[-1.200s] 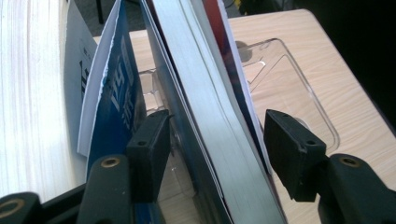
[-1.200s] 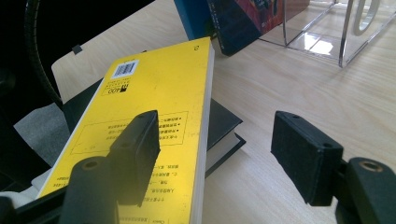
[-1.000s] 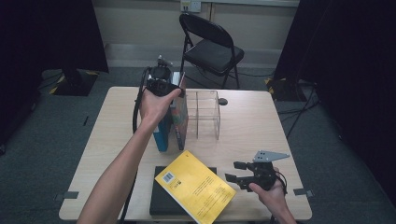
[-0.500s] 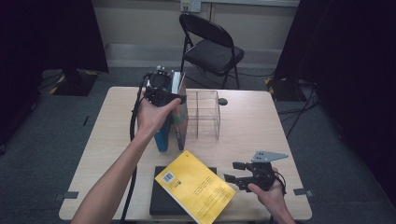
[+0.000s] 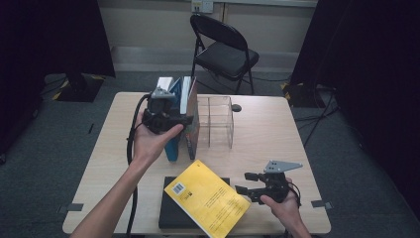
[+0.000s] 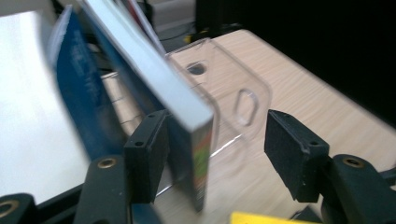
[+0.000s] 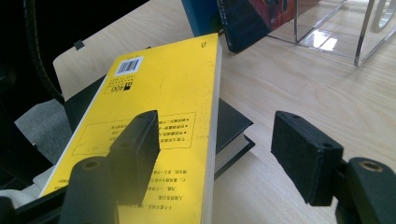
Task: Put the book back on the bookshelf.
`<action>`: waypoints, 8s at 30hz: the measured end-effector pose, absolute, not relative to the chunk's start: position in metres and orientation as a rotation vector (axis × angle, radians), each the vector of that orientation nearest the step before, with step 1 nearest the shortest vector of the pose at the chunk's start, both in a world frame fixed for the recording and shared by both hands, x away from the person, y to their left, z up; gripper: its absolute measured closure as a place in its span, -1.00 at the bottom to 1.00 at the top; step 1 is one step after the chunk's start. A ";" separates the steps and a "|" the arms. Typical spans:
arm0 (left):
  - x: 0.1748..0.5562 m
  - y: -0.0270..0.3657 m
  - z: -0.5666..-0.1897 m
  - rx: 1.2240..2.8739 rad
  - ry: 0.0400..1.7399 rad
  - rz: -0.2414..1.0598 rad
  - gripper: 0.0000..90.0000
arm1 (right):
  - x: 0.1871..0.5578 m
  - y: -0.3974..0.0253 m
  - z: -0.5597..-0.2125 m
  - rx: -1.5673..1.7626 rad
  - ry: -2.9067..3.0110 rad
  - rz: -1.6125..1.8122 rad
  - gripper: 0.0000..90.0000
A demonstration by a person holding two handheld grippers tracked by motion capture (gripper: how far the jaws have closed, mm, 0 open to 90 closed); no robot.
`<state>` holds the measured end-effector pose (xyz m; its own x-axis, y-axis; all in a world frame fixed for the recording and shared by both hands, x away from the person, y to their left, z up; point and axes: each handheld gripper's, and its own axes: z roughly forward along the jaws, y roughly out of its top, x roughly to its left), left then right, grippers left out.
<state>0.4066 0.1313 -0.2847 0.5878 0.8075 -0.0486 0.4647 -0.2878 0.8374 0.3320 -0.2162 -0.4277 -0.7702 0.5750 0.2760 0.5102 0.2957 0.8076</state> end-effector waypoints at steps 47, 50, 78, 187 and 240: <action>0.350 0.154 -0.449 2.103 0.925 0.099 -0.01 | 0.317 -0.176 -0.452 0.929 2.644 1.317 -0.25; 0.349 0.153 -0.451 2.089 0.935 0.071 -0.02 | 0.315 -0.179 -0.450 0.924 2.651 1.308 -0.24; 0.347 0.157 -0.452 2.074 0.942 0.067 0.04 | 0.279 -0.220 -0.458 0.911 2.658 1.278 -0.23; 0.315 0.180 -0.447 2.128 0.856 0.015 0.23 | 0.324 -0.199 -0.461 1.098 2.495 1.164 -0.03; 0.339 0.156 -0.455 1.971 1.069 -0.075 -0.02 | 0.327 -0.171 -0.457 0.981 2.499 1.173 0.29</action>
<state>0.3390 0.1557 -0.4552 0.6298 0.6533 -0.4202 0.7053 -0.2543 0.6617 0.3267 -0.1710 -0.4572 -0.7559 0.6490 0.0863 0.4810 0.4611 0.7456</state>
